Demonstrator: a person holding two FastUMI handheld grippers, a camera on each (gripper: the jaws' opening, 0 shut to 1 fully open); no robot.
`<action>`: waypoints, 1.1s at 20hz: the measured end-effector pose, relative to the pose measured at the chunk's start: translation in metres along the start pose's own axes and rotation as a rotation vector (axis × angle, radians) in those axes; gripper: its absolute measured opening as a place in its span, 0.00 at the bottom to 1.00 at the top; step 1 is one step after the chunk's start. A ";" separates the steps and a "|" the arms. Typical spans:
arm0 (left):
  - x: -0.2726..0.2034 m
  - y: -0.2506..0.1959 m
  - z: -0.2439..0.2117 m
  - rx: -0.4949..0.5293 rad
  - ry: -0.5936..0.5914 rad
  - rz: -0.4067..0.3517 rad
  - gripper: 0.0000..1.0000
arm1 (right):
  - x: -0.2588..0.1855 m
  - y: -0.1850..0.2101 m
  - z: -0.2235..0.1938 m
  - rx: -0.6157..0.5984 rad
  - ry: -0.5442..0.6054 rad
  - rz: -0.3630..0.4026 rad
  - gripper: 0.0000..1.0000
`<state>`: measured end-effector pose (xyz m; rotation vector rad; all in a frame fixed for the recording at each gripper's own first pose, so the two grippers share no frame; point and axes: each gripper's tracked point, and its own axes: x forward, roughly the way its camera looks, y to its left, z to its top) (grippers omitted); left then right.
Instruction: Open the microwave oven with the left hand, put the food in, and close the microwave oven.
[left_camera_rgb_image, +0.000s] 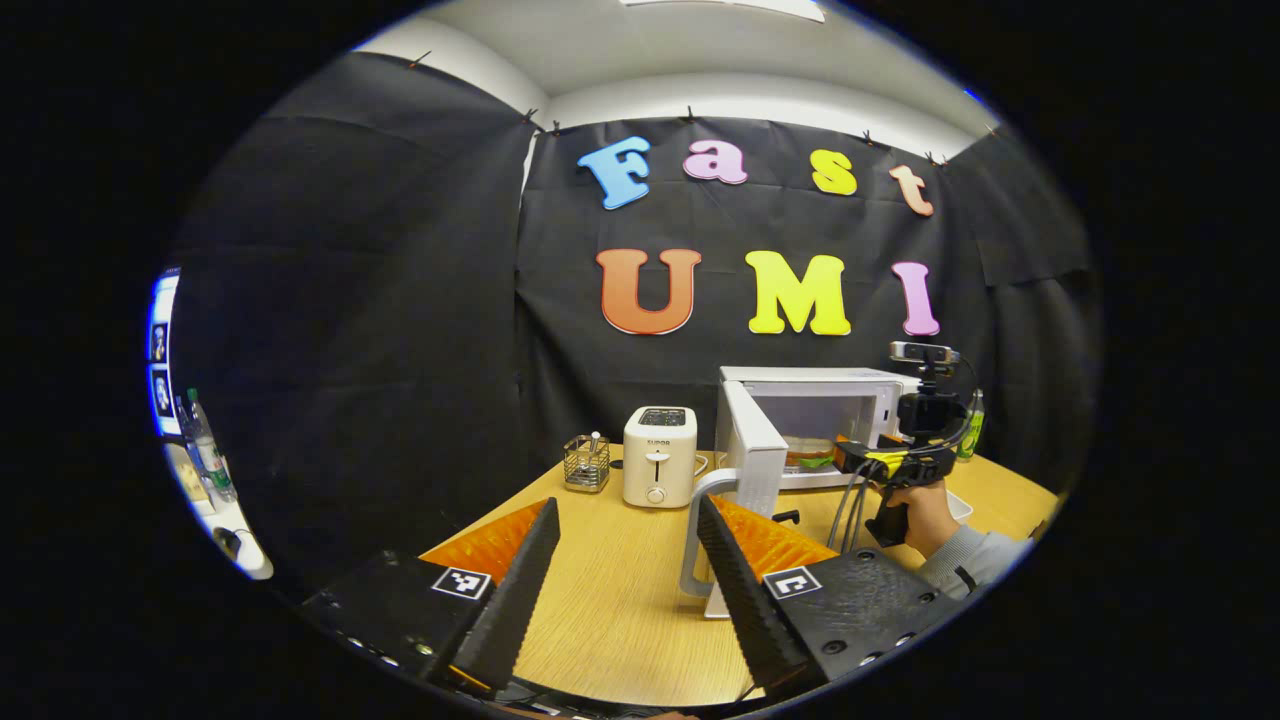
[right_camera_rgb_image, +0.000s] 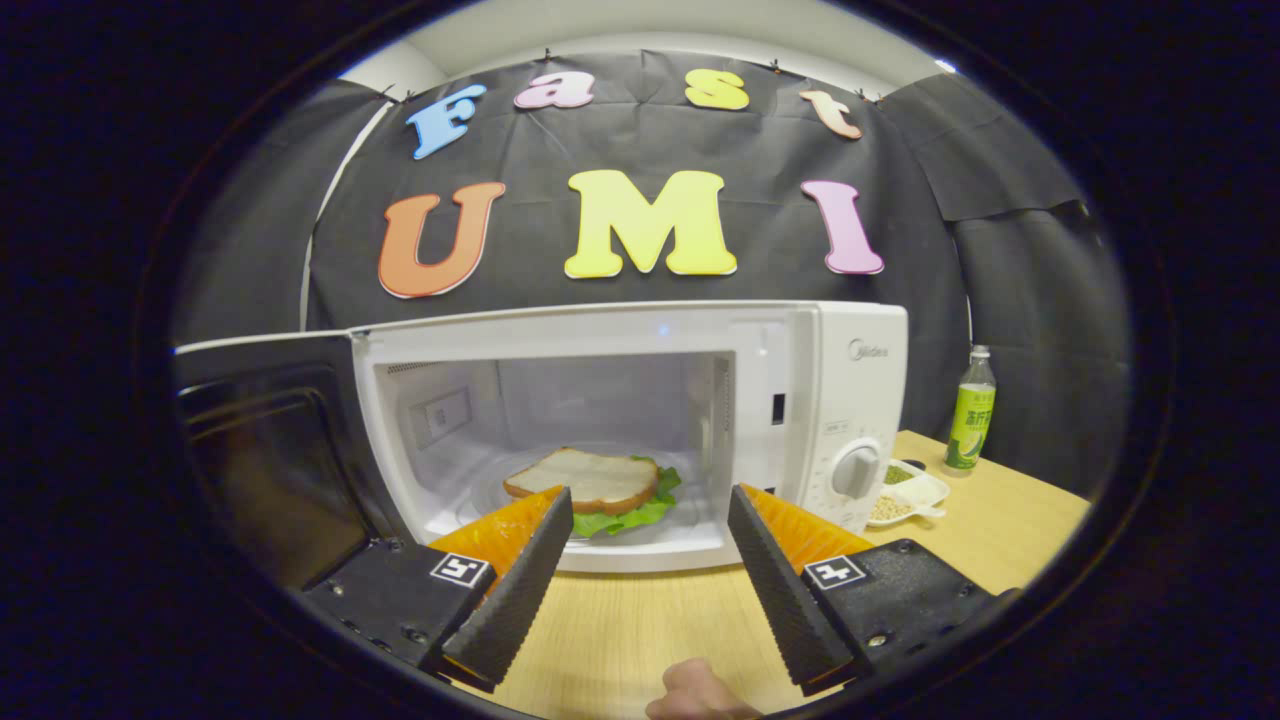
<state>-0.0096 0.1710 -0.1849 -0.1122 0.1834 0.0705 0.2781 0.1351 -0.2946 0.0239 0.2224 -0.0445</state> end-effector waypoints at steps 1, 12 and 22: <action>0.005 0.007 -0.003 -0.014 0.007 0.013 0.67 | -0.013 -0.004 0.007 0.008 -0.002 0.012 0.99; 0.039 0.010 -0.035 0.026 0.024 -0.073 0.03 | -0.159 -0.057 0.089 -0.011 -0.048 0.114 0.99; 0.093 -0.036 -0.061 0.057 0.044 -0.159 0.00 | -0.251 -0.154 0.120 -0.069 -0.077 0.045 0.94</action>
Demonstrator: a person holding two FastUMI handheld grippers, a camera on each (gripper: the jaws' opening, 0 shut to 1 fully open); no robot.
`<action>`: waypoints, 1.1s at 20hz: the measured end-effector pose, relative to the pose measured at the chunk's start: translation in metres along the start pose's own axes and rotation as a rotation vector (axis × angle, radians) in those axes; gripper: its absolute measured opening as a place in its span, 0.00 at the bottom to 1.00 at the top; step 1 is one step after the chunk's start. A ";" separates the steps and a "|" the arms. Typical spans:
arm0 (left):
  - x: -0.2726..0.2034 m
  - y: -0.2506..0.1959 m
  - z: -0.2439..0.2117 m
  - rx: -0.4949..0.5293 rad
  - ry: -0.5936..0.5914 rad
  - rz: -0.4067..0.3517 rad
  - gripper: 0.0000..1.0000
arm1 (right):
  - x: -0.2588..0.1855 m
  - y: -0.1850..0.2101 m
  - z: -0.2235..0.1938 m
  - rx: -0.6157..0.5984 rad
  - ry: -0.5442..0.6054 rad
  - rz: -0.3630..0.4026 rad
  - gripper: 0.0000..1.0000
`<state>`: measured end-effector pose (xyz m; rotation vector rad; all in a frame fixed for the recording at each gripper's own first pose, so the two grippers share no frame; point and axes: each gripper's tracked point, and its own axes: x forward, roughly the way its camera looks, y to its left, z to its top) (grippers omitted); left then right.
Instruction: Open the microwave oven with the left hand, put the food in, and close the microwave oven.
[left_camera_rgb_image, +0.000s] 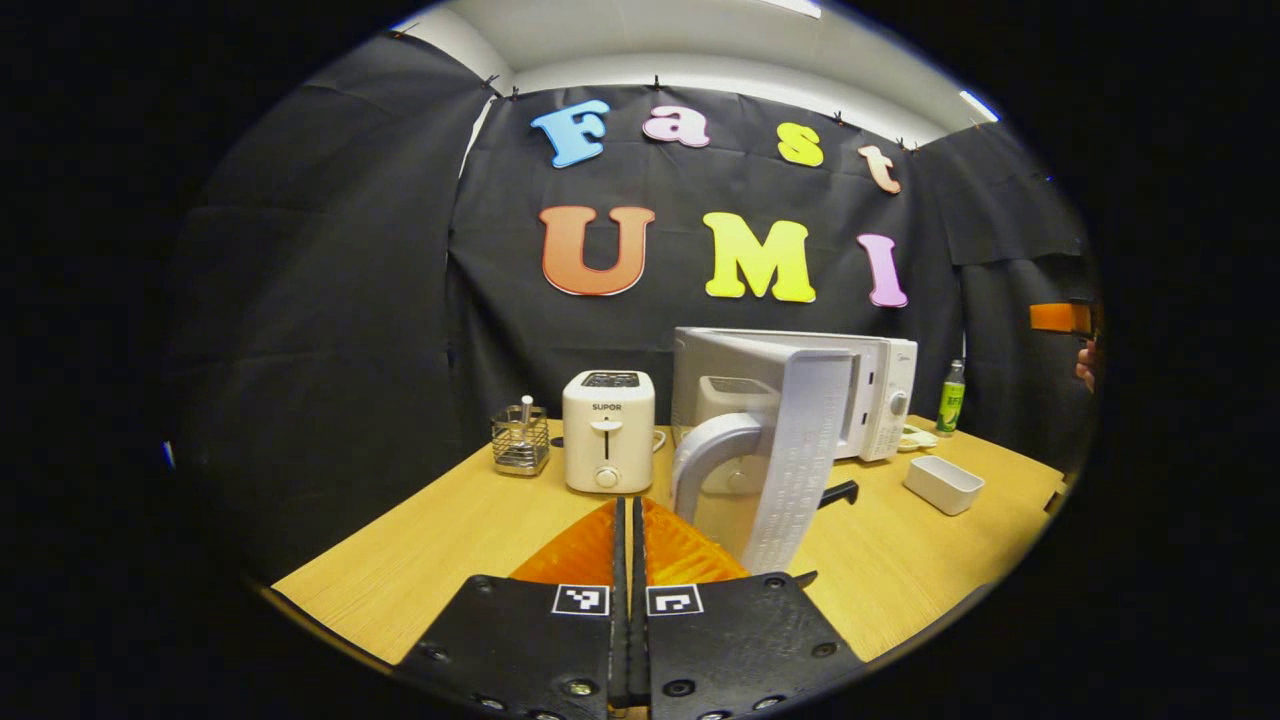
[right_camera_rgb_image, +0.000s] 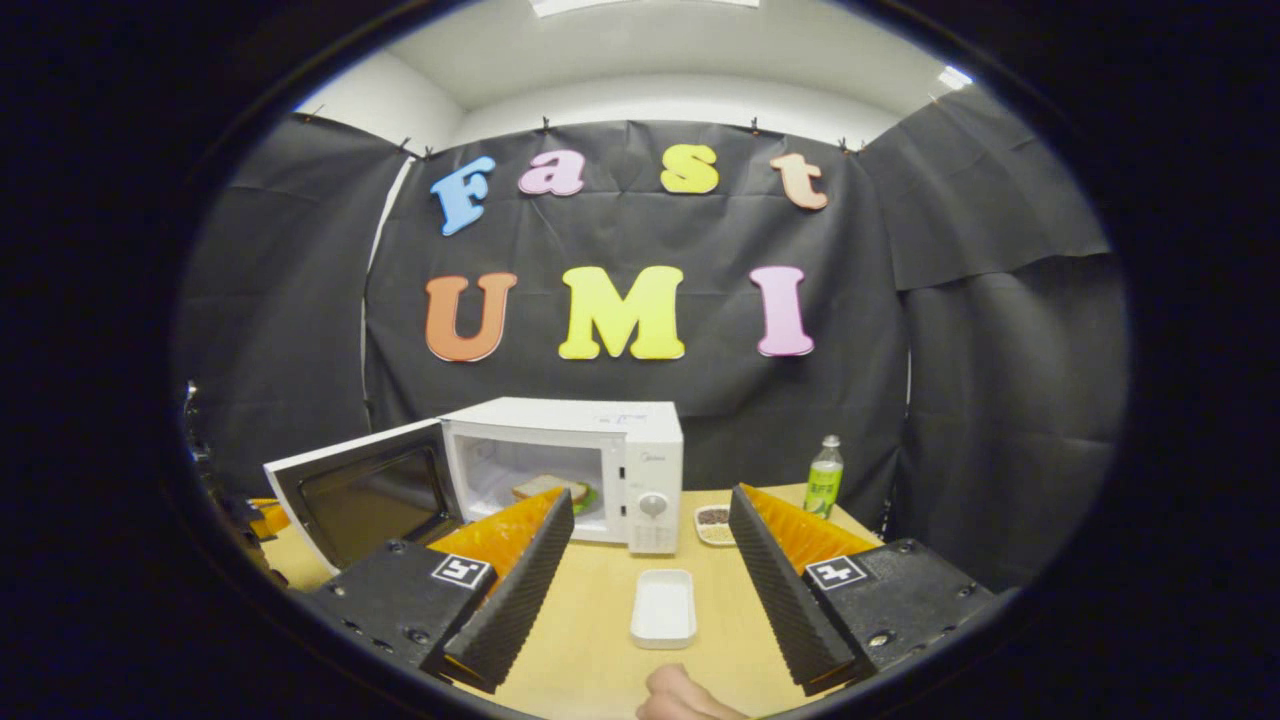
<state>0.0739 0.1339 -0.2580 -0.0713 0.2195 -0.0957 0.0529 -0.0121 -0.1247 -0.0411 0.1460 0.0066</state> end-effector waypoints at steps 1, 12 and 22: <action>0.002 -0.008 -0.001 -0.007 0.001 -0.014 0.00 | -0.007 -0.007 0.002 0.006 -0.006 -0.003 0.94; 0.029 -0.110 0.005 -0.031 -0.017 -0.247 0.00 | -0.043 -0.049 0.007 0.047 -0.026 -0.016 0.99; 0.081 -0.188 0.015 -0.017 -0.045 -0.372 0.00 | -0.040 -0.083 0.011 0.048 -0.042 -0.059 0.94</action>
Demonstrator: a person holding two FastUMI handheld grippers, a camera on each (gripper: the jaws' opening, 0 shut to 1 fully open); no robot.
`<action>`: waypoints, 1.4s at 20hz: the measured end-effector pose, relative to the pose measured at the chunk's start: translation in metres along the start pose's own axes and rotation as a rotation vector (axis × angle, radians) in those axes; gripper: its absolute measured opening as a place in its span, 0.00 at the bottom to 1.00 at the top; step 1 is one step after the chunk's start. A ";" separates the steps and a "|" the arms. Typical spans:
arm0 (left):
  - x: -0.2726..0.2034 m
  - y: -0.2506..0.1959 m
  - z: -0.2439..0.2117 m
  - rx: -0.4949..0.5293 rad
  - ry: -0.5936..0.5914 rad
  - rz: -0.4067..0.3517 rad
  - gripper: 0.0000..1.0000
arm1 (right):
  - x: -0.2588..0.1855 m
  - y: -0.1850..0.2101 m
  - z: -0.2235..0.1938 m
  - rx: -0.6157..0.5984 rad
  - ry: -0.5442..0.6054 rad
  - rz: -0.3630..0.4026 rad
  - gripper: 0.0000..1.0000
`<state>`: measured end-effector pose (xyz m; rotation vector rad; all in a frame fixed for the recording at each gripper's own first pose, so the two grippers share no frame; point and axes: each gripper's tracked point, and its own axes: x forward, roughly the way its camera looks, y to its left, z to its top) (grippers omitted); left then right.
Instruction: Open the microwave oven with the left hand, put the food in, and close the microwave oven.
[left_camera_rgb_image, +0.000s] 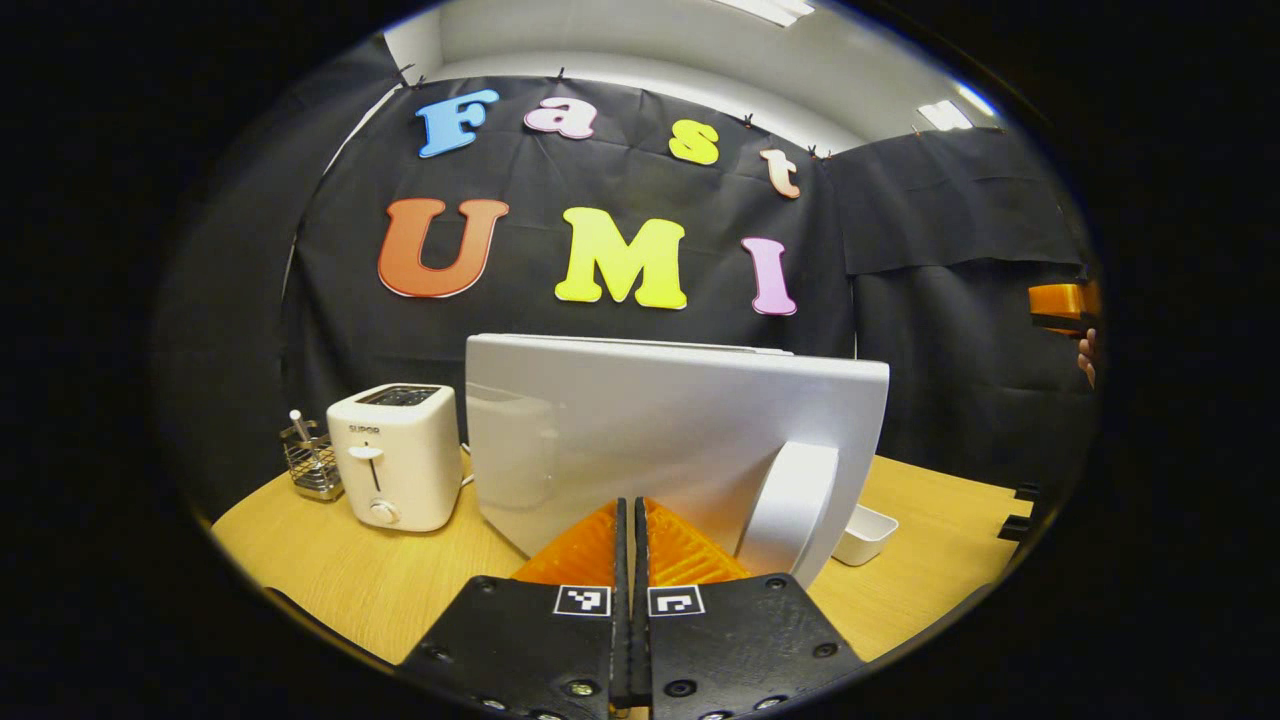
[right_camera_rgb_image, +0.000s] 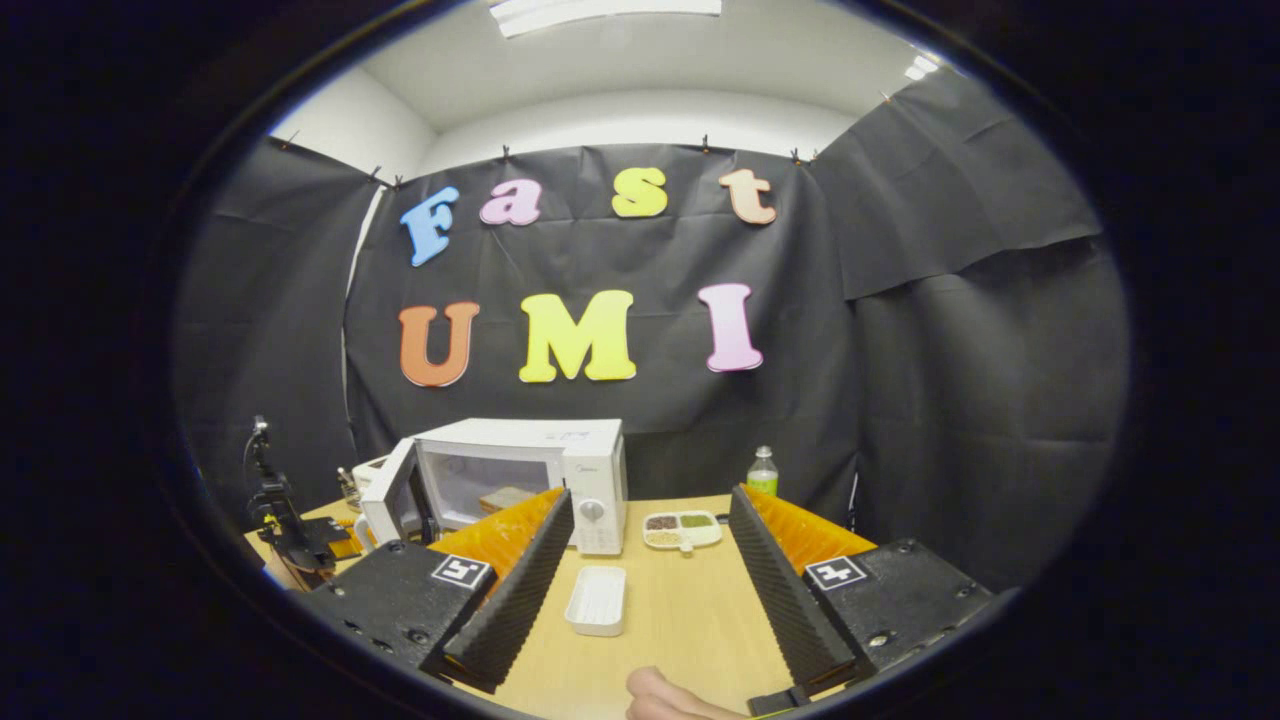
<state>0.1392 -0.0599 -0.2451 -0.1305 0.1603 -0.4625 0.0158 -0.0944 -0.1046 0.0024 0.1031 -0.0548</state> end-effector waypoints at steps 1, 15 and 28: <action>0.007 -0.002 0.001 0.008 -0.002 -0.004 0.00 | 0.001 -0.005 0.000 0.003 0.005 -0.010 0.94; 0.147 -0.058 0.004 0.043 0.009 -0.058 0.00 | 0.040 -0.059 -0.001 -0.016 0.019 -0.104 0.99; 0.221 -0.082 0.007 0.076 -0.015 0.005 0.00 | 0.079 -0.100 -0.026 0.005 0.033 -0.138 0.94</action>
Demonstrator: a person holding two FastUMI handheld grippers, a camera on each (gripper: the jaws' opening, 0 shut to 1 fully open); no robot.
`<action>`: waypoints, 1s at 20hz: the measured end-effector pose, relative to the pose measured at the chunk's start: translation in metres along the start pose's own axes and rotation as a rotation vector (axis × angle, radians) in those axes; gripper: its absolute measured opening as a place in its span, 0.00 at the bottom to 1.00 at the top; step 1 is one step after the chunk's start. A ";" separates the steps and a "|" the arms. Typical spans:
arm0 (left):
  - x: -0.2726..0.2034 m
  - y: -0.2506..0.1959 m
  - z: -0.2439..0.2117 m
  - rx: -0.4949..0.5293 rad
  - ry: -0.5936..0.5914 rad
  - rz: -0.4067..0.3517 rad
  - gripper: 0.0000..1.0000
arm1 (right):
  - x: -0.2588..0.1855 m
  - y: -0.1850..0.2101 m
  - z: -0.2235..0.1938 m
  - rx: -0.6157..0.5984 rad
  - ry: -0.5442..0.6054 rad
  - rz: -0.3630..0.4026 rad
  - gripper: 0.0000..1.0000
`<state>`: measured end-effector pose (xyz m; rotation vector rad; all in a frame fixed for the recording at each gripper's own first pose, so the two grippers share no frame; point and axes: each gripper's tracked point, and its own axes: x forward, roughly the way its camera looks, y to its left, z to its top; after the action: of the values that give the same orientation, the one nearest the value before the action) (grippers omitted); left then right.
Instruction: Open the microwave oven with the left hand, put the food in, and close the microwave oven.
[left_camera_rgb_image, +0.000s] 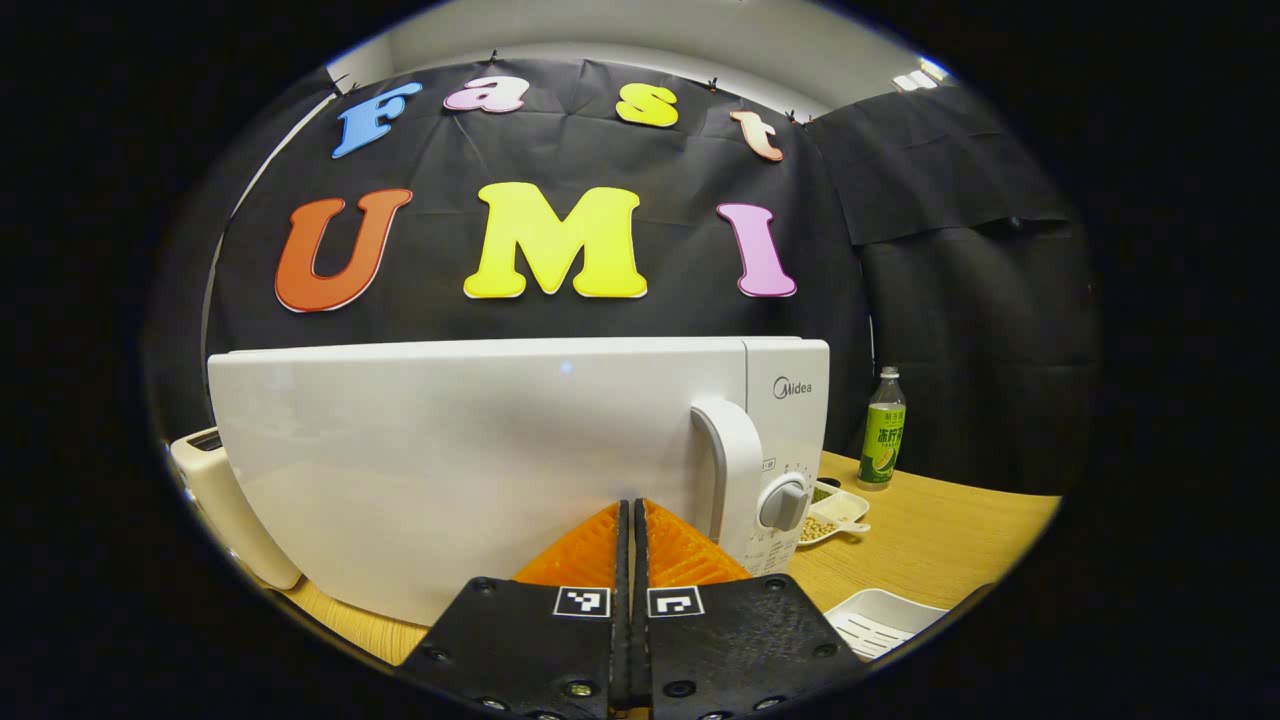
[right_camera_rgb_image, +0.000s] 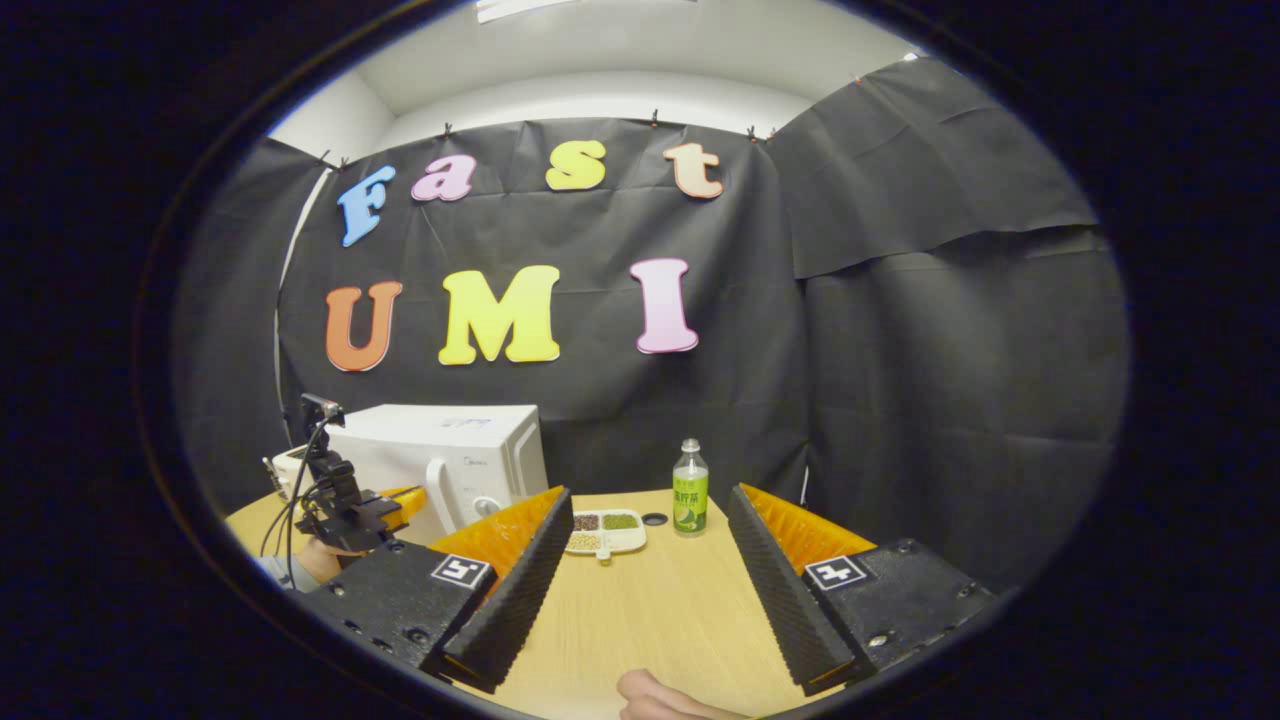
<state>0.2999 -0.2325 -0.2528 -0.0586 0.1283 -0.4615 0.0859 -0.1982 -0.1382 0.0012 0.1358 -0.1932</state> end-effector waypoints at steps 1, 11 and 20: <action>0.001 -0.001 0.000 0.003 0.001 0.000 0.00 | 0.002 -0.004 -0.002 0.007 0.000 -0.009 0.94; -0.029 -0.018 0.035 0.005 -0.033 0.012 0.00 | -0.027 -0.006 0.003 0.002 0.016 -0.025 0.99; -0.138 -0.005 0.087 0.004 -0.001 0.117 0.77 | -0.081 0.013 0.020 0.012 -0.009 -0.008 1.00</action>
<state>0.1866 -0.1730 -0.1510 -0.0469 0.1290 -0.3448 0.0123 -0.1705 -0.1075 0.0112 0.1255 -0.2019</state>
